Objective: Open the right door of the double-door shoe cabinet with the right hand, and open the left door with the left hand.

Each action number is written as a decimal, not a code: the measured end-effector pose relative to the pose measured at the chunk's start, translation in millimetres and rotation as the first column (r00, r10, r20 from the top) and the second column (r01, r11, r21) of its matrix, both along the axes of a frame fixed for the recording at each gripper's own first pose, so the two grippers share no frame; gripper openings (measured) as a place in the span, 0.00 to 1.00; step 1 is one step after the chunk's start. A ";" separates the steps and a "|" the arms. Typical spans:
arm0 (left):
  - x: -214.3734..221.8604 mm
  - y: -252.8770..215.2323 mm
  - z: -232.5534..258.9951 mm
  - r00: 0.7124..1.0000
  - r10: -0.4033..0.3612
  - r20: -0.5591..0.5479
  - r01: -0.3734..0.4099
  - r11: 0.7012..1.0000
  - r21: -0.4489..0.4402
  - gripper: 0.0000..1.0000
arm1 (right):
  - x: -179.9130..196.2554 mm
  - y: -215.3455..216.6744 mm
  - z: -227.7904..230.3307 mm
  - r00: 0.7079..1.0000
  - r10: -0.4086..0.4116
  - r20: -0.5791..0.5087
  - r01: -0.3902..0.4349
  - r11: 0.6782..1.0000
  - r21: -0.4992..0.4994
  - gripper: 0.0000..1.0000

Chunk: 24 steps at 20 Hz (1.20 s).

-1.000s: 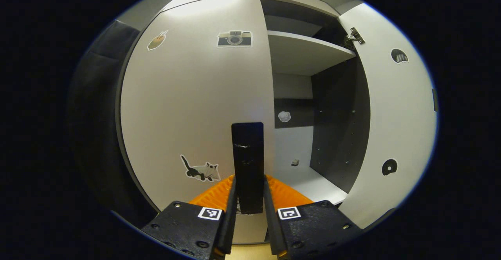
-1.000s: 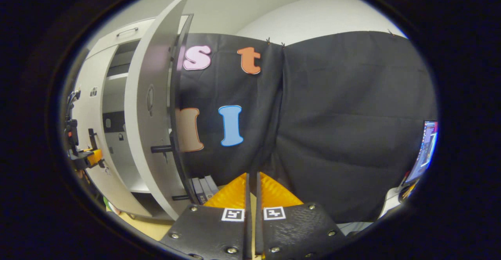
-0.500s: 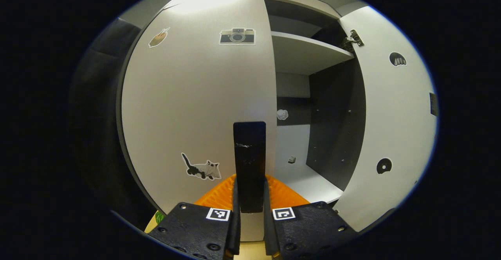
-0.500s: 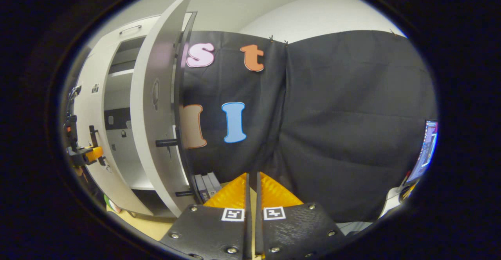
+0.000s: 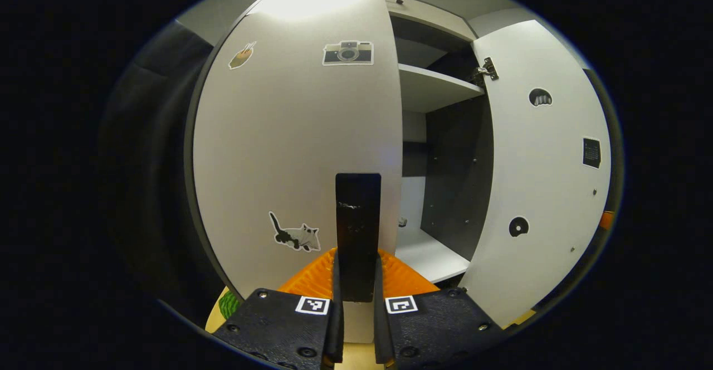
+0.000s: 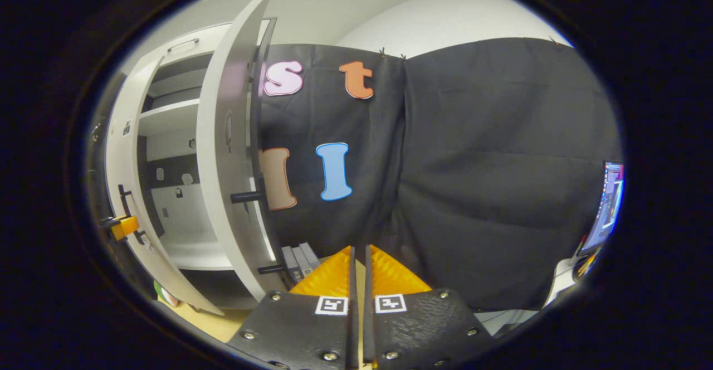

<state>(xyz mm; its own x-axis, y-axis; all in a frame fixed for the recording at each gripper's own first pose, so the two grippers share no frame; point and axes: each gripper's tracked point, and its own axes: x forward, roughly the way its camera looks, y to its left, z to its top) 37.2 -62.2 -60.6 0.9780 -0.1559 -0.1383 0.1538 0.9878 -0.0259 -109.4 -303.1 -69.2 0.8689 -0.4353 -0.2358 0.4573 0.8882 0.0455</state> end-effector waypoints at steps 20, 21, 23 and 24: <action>-86.1 53.7 4.3 1.000 -0.005 -0.011 0.005 0.999 -0.038 0.23 | 17.6 7.8 -4.8 1.000 0.015 -0.028 -0.016 1.000 -0.022 0.04; -88.9 57.0 4.2 1.000 0.002 -0.011 -0.003 0.999 -0.033 0.22 | 18.7 8.5 -6.3 0.999 0.016 -0.030 -0.016 1.000 -0.020 0.04; -94.5 64.0 4.5 1.000 0.019 -0.014 -0.020 0.999 -0.030 0.22 | 21.3 10.7 -9.5 0.999 0.020 -0.034 -0.020 1.000 -0.013 0.04; -97.2 67.7 5.0 0.999 0.028 -0.014 -0.029 0.999 -0.033 0.22 | 21.7 11.8 -10.1 0.999 0.022 -0.036 -0.022 1.000 -0.010 0.04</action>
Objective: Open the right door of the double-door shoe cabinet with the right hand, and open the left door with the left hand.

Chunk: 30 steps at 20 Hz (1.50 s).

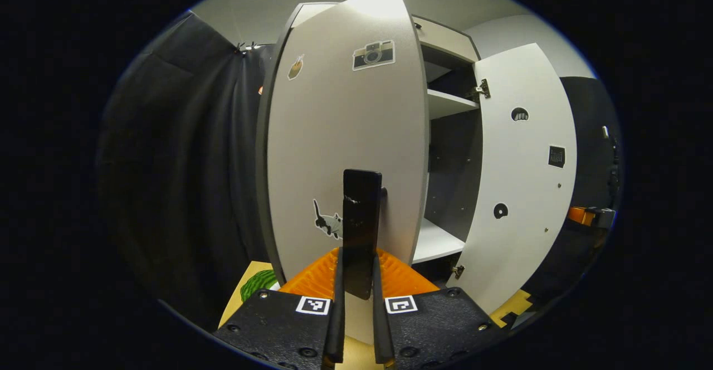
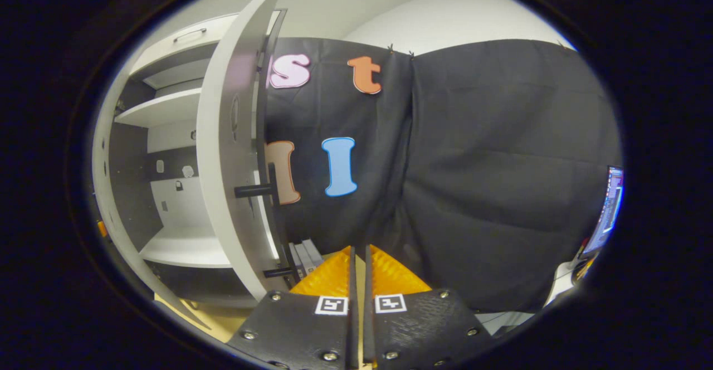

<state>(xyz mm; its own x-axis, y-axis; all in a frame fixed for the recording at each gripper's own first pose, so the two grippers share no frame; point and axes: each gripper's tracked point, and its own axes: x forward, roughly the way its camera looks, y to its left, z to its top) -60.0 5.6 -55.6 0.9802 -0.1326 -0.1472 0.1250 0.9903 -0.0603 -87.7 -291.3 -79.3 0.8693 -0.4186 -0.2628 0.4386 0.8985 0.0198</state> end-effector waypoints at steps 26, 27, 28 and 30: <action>-43.4 119.5 -1.5 0.953 0.301 -0.017 -0.299 0.950 0.091 0.00 | 17.4 12.2 -9.5 0.999 0.051 0.002 -0.051 0.998 0.042 0.04; -44.6 124.9 -2.5 0.951 0.309 -0.016 -0.306 0.947 0.097 0.00 | 17.4 11.4 -10.0 0.999 0.051 0.002 -0.051 0.998 0.043 0.04; -44.6 130.1 -2.4 0.949 0.315 -0.015 -0.312 0.945 0.099 0.01 | 17.3 10.9 -10.2 0.999 0.051 0.002 -0.051 0.998 0.043 0.04; -44.2 137.9 -2.4 0.945 0.327 -0.015 -0.325 0.941 0.095 0.01 | 15.4 9.3 -11.5 0.999 0.049 -0.001 -0.049 0.998 0.044 0.04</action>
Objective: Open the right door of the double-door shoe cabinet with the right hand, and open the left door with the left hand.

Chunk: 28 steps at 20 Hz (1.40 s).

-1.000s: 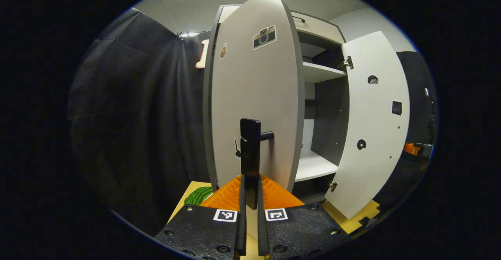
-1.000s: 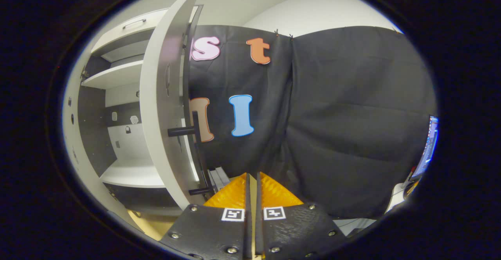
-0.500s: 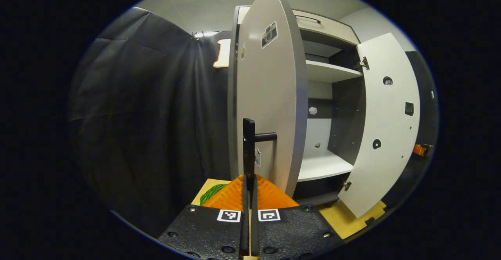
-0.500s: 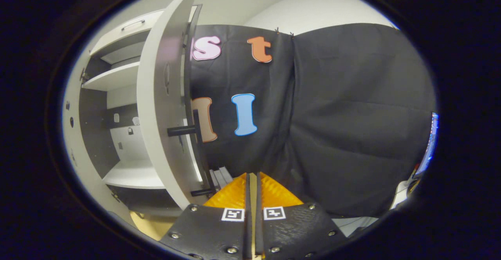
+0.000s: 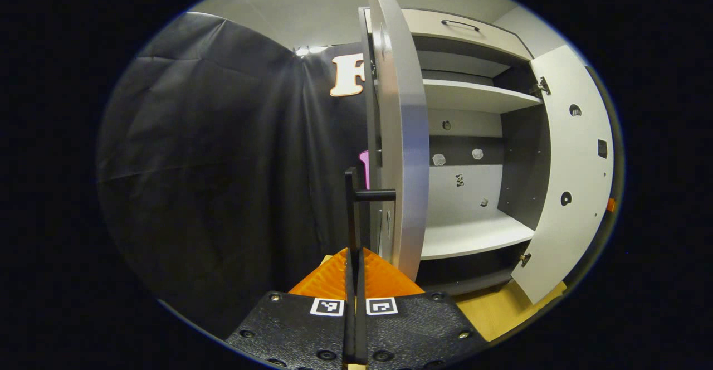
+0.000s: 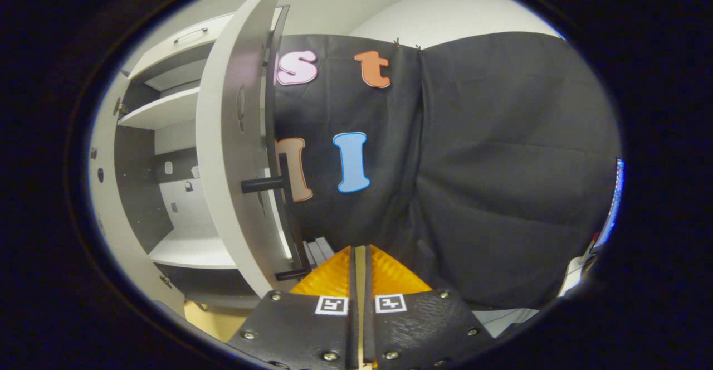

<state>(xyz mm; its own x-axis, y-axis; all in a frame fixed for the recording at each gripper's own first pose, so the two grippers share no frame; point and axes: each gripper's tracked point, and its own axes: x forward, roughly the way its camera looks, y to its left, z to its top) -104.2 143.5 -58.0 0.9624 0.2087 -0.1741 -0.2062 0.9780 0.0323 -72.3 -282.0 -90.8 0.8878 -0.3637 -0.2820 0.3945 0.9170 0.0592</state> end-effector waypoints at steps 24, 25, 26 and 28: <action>-38.2 8.5 44.9 0.992 -0.043 0.119 0.041 0.999 0.020 0.00 | -53.8 9.8 81.2 0.989 -0.037 0.146 0.045 0.998 -0.047 0.04; -41.7 1.9 51.9 0.991 -0.048 0.124 0.048 0.999 0.004 0.00 | -51.0 23.8 90.7 0.987 -0.003 0.164 0.012 0.999 -0.052 0.04; -45.0 -6.2 58.4 0.989 -0.062 0.132 0.064 0.998 -0.012 0.00 | -47.1 41.4 101.3 0.984 0.040 0.176 -0.029 0.998 -0.063 0.04; -45.3 -24.2 72.2 0.982 -0.101 0.157 0.106 0.994 -0.019 0.00 | -41.2 74.1 114.8 0.973 0.120 0.196 -0.105 0.991 -0.084 0.04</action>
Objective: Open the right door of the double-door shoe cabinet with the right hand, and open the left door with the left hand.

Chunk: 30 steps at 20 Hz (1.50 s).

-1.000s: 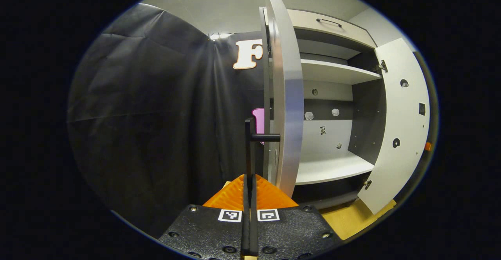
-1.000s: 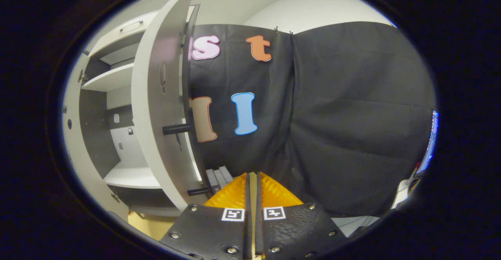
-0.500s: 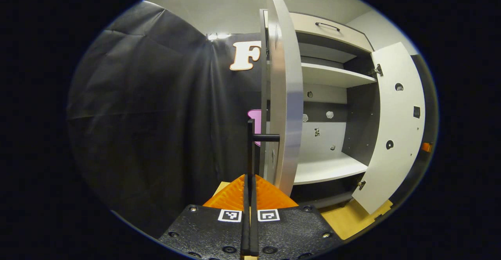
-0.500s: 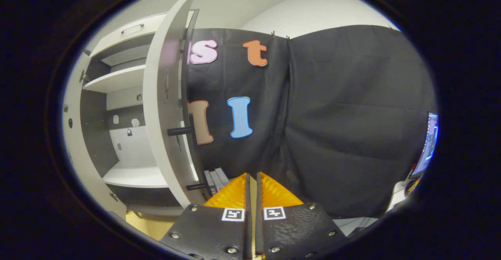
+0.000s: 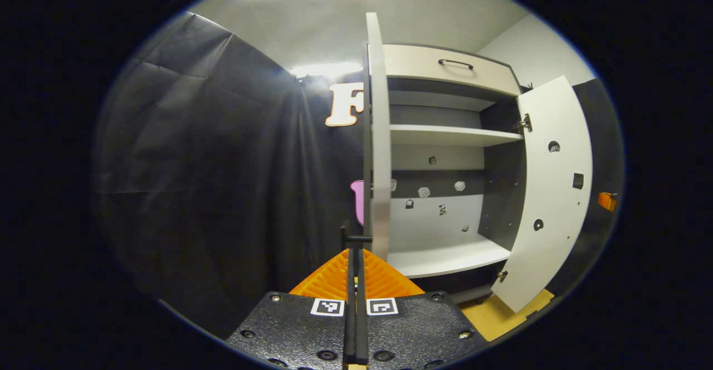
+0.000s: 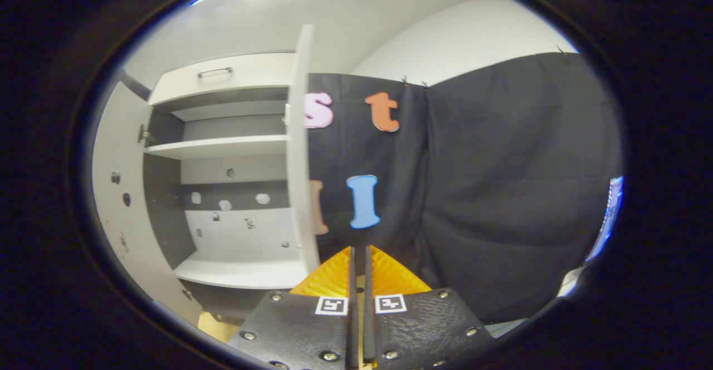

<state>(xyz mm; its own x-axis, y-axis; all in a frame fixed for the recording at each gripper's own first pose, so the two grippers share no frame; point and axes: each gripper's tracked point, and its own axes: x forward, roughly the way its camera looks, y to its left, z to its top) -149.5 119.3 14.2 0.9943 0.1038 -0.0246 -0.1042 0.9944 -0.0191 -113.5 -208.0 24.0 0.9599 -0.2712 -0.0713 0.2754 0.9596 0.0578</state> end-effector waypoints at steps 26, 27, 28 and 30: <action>97.9 -148.0 27.6 0.972 -0.227 0.064 0.229 0.973 -0.023 0.55 | 82.3 182.5 17.8 0.930 0.365 0.041 -0.367 0.926 0.087 0.70; 100.7 -148.2 27.9 0.973 -0.222 0.065 0.224 0.974 -0.022 0.67 | 84.4 182.0 17.4 0.931 0.363 0.039 -0.366 0.926 0.091 0.87; 100.3 -146.0 28.1 0.975 -0.211 0.067 0.214 0.977 -0.027 0.79 | 85.5 182.3 17.0 0.931 0.364 0.040 -0.366 0.926 0.093 0.94; 103.9 -149.9 27.8 0.977 -0.201 0.067 0.204 0.978 -0.040 0.99 | 88.9 183.6 19.7 0.929 0.366 0.051 -0.369 0.925 0.091 1.00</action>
